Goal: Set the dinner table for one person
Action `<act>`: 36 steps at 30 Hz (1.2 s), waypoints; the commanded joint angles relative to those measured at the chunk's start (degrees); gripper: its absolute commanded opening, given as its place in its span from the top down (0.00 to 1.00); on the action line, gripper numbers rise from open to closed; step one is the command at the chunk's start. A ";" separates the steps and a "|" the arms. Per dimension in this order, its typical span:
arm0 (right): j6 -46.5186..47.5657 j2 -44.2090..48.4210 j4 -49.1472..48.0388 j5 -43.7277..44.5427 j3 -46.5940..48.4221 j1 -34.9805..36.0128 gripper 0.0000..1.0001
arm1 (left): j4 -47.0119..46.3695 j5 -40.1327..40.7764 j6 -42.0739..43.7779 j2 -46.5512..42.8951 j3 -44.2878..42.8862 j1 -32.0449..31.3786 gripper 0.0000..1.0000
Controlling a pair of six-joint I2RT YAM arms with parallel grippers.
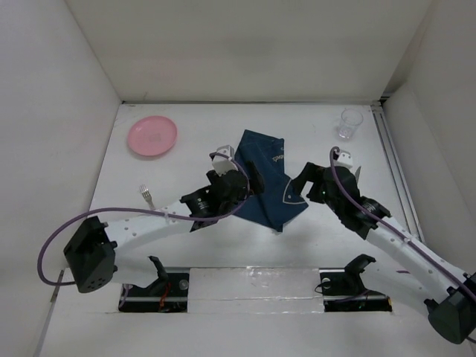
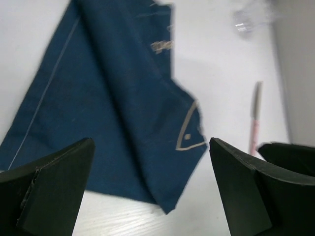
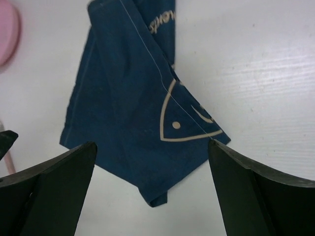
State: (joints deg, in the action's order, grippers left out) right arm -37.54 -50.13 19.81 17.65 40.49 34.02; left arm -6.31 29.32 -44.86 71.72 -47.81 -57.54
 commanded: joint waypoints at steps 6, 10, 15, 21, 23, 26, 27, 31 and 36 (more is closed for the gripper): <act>-7.02 -6.02 -8.02 -11.56 -7.95 -13.35 0.00 | 25.72 -0.29 -25.97 9.40 -3.00 7.43 0.00; -6.49 -9.36 -14.70 -20.18 -11.75 -18.28 0.00 | 21.44 -6.20 -27.20 9.23 3.58 11.65 0.00; -5.79 -11.48 -16.99 -22.13 -13.68 -18.99 0.00 | 20.72 -7.87 -29.22 8.70 6.67 11.66 0.08; -10.35 -10.70 -17.62 -21.26 -17.37 -18.99 0.00 | 18.52 -10.51 -30.28 12.46 8.96 11.66 0.15; -10.98 -9.47 -20.06 -21.25 -19.73 -18.99 0.01 | 18.52 -11.03 -30.29 13.79 8.96 11.66 0.21; -11.50 -10.07 -20.60 -21.25 -20.28 -18.99 0.06 | 18.52 -11.04 -30.81 16.60 8.96 11.66 0.30; -12.11 -10.69 -20.60 -20.73 -20.28 -18.99 0.07 | 18.52 -11.04 -30.81 17.39 8.18 11.66 0.34; -12.65 -10.69 -21.92 -20.73 -20.89 -18.99 0.12 | 20.63 -11.04 -30.81 20.64 6.50 11.66 0.52; -12.65 -11.21 -22.97 -21.25 -20.89 -18.99 0.18 | 20.10 -11.04 -31.34 21.26 7.21 11.66 0.76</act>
State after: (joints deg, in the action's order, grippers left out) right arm -49.54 -60.84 0.86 -3.46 19.84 15.33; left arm 6.00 20.12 -75.50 89.73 -43.81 -45.74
